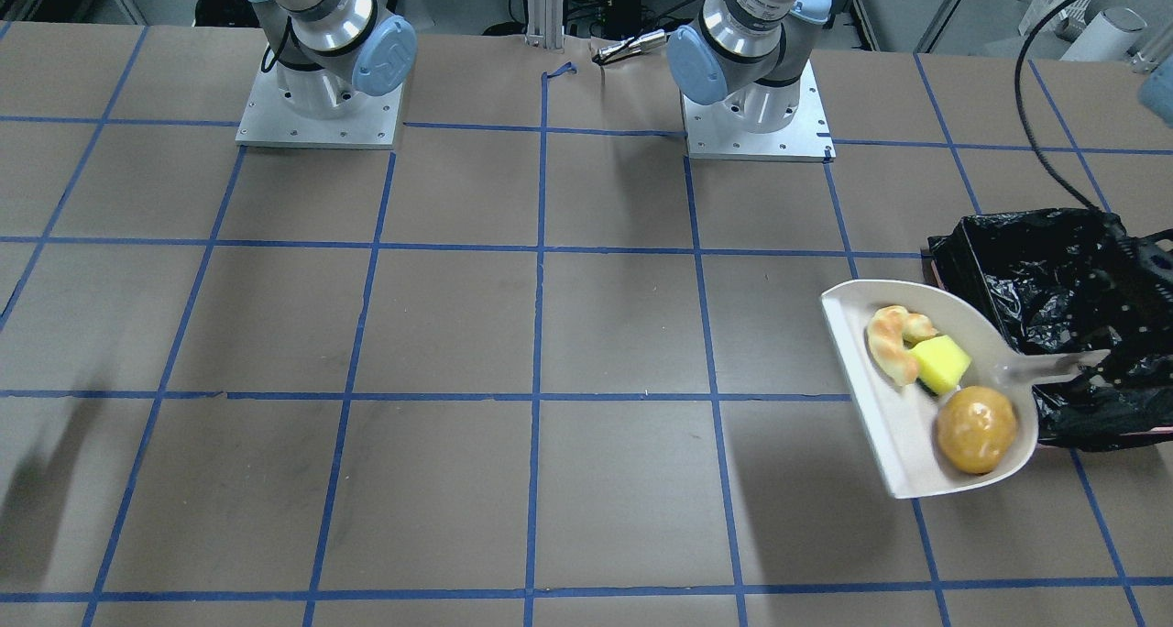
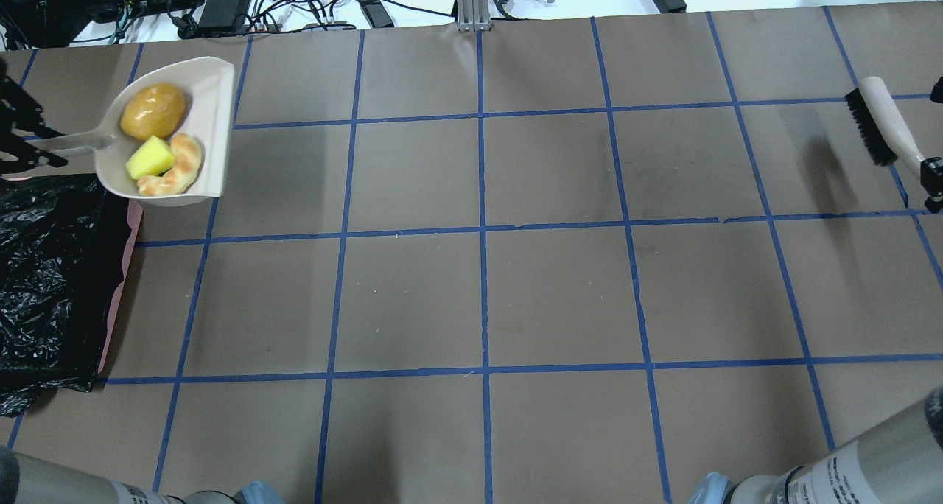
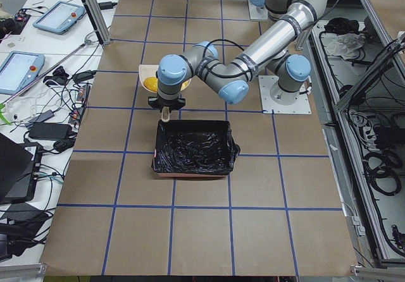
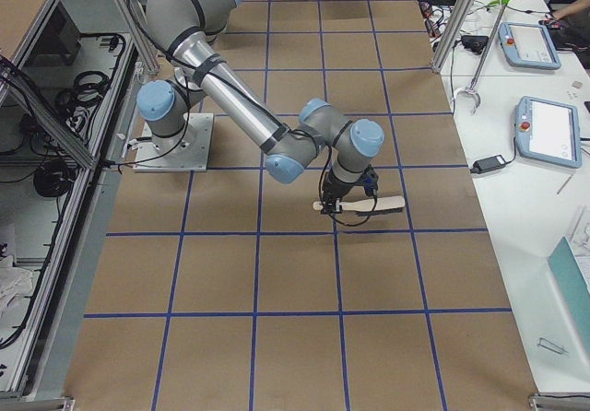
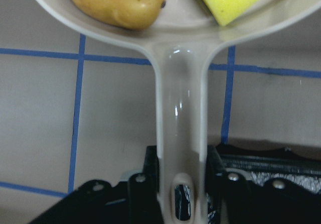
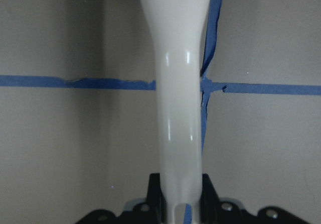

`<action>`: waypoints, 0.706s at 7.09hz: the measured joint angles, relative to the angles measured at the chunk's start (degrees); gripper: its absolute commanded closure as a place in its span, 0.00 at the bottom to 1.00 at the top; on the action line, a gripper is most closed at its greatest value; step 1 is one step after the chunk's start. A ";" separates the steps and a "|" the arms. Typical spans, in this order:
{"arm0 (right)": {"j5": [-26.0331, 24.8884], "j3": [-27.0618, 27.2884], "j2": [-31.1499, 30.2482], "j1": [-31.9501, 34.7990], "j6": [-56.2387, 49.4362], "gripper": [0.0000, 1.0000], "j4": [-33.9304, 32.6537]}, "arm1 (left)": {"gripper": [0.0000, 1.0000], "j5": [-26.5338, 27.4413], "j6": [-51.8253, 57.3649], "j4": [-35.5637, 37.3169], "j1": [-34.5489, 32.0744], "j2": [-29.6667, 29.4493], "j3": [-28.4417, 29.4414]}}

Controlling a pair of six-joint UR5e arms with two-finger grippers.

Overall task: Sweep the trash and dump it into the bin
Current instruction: 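Tip the dustpan over the black bin with the left gripper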

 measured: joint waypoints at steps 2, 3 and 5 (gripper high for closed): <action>-0.04 0.06 1.69 -1.12 -0.39 1.00 -1.91 | 1.00 1.14 6.96 -0.58 6.32 -1.25 3.08; -0.03 0.06 2.59 -1.80 -0.78 1.00 -3.38 | 1.00 2.03 8.56 0.80 8.45 -1.76 3.62; -0.22 0.06 3.41 -2.25 -1.46 1.00 -4.96 | 1.00 5.19 10.63 6.70 10.17 -3.12 3.86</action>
